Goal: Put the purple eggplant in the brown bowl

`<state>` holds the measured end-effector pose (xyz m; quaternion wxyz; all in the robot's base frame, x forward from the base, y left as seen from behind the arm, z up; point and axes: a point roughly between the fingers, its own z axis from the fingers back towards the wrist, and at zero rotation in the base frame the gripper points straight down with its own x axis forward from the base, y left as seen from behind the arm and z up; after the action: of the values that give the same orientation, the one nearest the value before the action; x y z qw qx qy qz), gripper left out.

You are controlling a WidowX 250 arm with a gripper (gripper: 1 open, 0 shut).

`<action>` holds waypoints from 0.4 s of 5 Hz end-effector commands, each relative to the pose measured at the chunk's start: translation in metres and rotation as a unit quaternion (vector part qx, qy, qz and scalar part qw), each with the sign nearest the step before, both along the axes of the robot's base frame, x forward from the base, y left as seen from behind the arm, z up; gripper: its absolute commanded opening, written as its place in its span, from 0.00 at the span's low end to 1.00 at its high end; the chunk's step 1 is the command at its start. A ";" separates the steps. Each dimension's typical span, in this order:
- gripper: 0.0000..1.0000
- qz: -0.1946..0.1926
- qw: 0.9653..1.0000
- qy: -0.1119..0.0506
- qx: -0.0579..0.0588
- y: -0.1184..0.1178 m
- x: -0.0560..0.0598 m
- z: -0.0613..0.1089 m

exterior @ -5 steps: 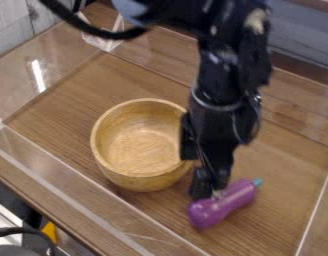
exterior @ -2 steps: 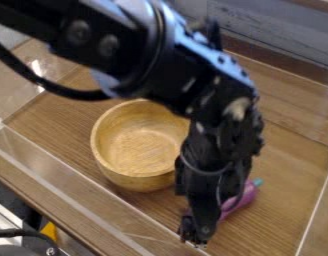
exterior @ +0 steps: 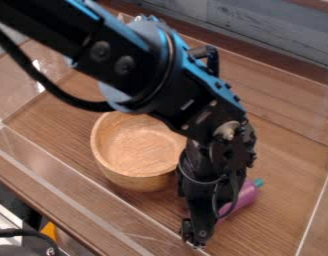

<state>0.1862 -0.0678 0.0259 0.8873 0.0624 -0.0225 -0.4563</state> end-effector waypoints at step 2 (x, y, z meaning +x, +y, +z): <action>1.00 -0.028 0.999 -0.025 -0.010 0.002 0.017 0.008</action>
<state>0.1949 -0.0651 0.0244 0.8742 0.0603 -0.0276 -0.4810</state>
